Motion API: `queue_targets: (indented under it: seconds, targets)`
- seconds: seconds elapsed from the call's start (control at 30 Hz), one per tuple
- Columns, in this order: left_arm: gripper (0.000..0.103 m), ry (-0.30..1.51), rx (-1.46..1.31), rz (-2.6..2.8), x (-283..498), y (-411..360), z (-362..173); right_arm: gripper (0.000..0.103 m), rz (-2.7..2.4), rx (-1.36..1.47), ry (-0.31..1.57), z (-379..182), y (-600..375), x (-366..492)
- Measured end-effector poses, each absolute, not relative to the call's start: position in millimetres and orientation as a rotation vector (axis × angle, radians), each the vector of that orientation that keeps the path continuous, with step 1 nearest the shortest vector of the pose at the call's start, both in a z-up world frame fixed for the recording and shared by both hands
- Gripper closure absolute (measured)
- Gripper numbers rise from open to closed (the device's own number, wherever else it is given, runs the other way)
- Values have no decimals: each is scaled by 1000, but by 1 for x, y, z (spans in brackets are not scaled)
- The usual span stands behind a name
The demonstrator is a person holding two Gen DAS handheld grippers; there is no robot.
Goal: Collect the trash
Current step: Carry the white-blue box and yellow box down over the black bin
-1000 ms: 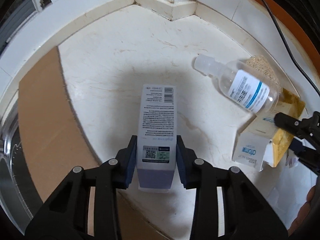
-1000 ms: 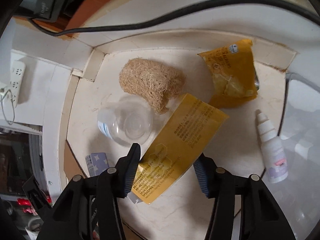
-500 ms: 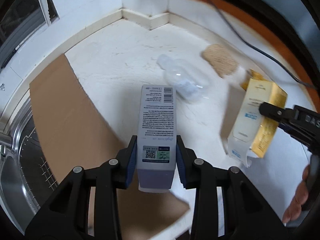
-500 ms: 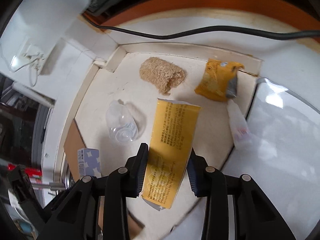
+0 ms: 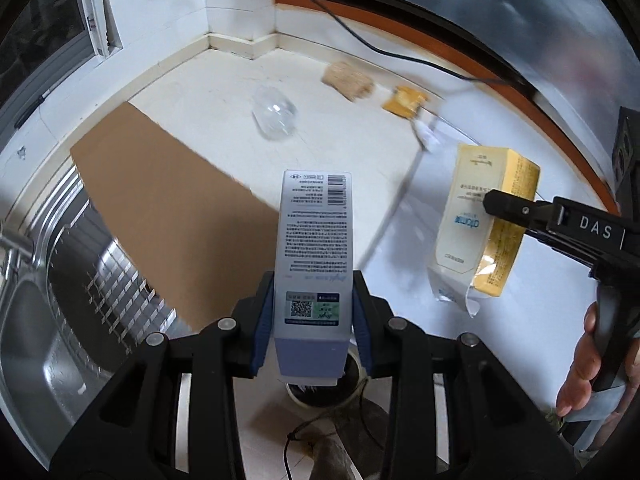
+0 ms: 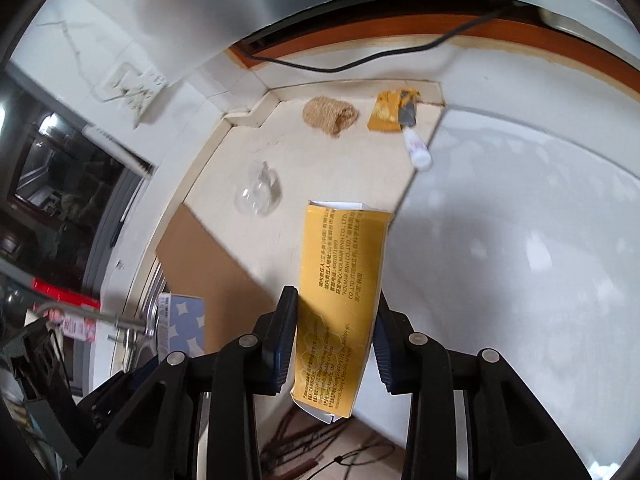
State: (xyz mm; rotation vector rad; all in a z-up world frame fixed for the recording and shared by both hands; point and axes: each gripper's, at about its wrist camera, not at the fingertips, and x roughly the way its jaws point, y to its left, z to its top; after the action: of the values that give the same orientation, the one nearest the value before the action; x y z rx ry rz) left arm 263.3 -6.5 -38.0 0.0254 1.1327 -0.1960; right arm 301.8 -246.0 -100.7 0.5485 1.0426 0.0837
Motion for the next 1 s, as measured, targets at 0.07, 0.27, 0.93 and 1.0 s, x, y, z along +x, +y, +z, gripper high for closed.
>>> queue_targets:
  seconds: [0.07,0.27,0.93,1.0]
  targets:
    - [71,1131,28,-219,237,-8,-36,69,96,531,1037,-98,-238,268]
    - [71,1144,-3,-313,150,-4,-40,69,127,416,1038,-109,-208,169]
    - [71,1308,63,-306,-7,2,-257,69,141,126,1291,-340,-143,-8]
    - [71,1347,46,-290,-11,6,-296,69,144,137,1311,-373,-146,-8]
